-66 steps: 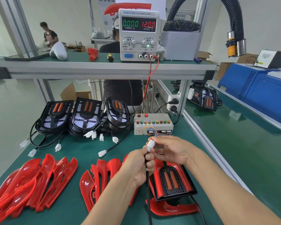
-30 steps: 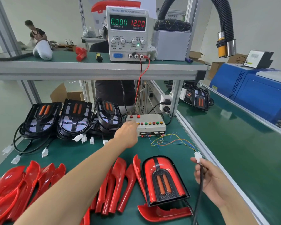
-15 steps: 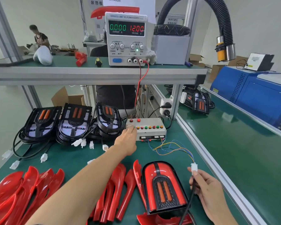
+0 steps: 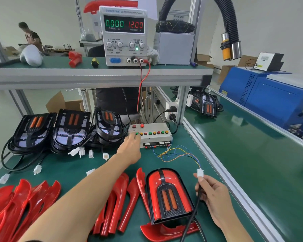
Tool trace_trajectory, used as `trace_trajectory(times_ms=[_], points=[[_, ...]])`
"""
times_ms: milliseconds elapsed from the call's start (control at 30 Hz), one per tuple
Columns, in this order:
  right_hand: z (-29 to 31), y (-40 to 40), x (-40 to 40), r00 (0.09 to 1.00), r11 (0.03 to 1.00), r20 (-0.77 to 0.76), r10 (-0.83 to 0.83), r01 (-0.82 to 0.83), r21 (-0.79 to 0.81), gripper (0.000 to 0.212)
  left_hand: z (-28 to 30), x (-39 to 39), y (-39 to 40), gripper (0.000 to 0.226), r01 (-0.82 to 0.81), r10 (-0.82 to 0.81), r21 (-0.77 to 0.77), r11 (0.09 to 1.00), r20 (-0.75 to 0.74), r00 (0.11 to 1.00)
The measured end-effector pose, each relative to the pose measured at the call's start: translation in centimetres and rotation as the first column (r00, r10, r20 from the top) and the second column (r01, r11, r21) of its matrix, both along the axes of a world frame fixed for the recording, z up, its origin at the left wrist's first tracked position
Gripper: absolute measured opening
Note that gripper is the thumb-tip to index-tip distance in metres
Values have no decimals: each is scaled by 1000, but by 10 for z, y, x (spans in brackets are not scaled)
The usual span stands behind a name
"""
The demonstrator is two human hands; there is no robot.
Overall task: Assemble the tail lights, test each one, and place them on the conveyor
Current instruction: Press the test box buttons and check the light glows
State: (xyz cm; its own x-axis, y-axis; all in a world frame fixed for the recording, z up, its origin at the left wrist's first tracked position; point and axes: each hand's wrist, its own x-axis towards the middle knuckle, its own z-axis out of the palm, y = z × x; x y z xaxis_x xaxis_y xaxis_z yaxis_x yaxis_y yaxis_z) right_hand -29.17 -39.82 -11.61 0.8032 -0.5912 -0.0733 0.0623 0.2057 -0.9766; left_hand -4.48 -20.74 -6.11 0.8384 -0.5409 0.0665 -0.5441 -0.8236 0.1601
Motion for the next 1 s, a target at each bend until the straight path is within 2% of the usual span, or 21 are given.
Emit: trace_trajectory(times_ms=[133, 400, 1000], points=[[1, 1, 0, 1000, 1000, 6, 2, -2, -3, 20, 0, -1, -2, 56, -17, 17, -18, 1000, -18, 1000], [3, 1, -1, 1000, 1000, 6, 14, -14, -7, 22, 11, 5, 1, 63, -67, 44, -150, 986, -152, 987], [2, 1, 0, 1000, 1000, 6, 14, -14, -16, 25, 9, 7, 2, 61, -30, 25, -62, 998, -91, 996]])
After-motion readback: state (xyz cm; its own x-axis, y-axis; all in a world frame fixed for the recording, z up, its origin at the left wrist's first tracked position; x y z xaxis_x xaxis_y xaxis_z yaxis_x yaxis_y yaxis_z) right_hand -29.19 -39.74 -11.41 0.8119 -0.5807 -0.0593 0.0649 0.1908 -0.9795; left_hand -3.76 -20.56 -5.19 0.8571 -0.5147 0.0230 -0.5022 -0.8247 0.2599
